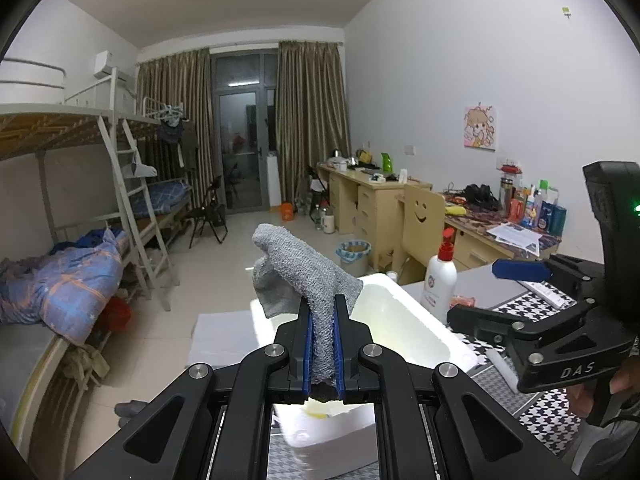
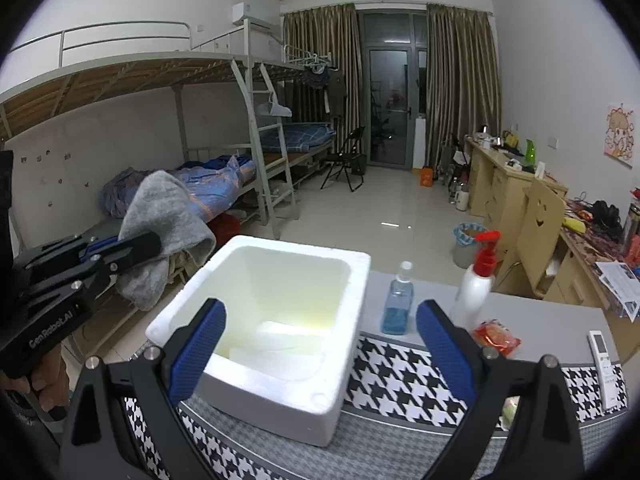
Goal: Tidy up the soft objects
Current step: 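Open the right tool to drop the tissue while the left tool lowers the sock into the box, then open the left tool over the box and move both tools back toward the foam roll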
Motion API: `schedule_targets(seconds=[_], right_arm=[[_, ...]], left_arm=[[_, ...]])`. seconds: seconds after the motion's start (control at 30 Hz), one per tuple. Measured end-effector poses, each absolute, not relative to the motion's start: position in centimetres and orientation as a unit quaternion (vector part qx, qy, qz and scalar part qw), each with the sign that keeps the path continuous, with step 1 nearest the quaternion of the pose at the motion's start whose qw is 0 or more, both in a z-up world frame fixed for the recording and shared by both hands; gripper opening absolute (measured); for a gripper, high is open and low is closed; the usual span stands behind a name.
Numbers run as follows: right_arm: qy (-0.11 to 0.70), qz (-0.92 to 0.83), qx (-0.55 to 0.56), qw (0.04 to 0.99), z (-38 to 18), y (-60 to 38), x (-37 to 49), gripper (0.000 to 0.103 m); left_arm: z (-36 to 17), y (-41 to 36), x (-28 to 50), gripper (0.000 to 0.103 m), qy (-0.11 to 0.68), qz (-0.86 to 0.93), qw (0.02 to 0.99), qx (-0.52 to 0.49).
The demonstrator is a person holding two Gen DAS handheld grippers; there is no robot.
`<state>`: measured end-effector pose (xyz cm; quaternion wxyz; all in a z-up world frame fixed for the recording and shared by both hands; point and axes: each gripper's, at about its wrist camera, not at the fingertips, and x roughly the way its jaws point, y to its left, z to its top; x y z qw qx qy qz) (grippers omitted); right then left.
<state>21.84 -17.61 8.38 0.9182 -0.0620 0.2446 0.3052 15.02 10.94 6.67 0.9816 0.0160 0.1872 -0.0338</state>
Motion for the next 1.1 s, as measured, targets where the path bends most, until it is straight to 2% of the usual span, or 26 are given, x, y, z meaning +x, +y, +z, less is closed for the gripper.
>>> schedule_targets(seconds=[0.63, 0.67, 0.7, 0.73, 0.77, 0.8, 0.83, 0.97, 1.1], right_arm=[[0.245, 0.298, -0.046, 0.922, 7.2, -21.7, 21.8, 0.098], [0.245, 0.297, -0.047, 0.922, 7.1, -21.8, 21.8, 0.098], [0.245, 0.298, -0.046, 0.921, 7.0, -22.0, 21.9, 0.098], [0.245, 0.3, -0.045, 0.921, 6.9, -22.2, 21.9, 0.098], [0.245, 0.3, -0.045, 0.921, 6.9, -22.4, 22.0, 0.098], [0.244, 0.3, -0.044, 0.921, 6.8, -22.7, 22.0, 0.098], [0.244, 0.301, -0.043, 0.921, 6.8, -22.9, 22.0, 0.098], [0.238, 0.305, -0.04, 0.921, 6.9, -24.0, 21.8, 0.098], [0.229, 0.307, -0.038, 0.923, 7.3, -25.2, 21.2, 0.098]], left_arm=[[5.3, 8.5, 17.8, 0.011, 0.23, -0.045, 0.972, 0.021], [5.1, 8.4, 18.0, 0.017, 0.237, -0.042, 0.97, 0.02], [4.9, 8.4, 18.3, 0.033, 0.243, -0.037, 0.969, 0.021], [4.7, 8.5, 18.4, 0.043, 0.246, -0.031, 0.968, 0.022], [4.6, 8.6, 18.3, 0.061, 0.246, -0.027, 0.969, 0.02], [4.6, 8.7, 18.2, 0.07, 0.243, -0.023, 0.97, 0.016], [4.7, 8.8, 18.0, 0.073, 0.239, -0.017, 0.971, 0.012], [5.5, 8.0, 17.0, 0.098, 0.211, 0.0, 0.977, 0.007], [6.4, 6.9, 16.0, 0.102, 0.186, -0.003, 0.982, 0.005]])
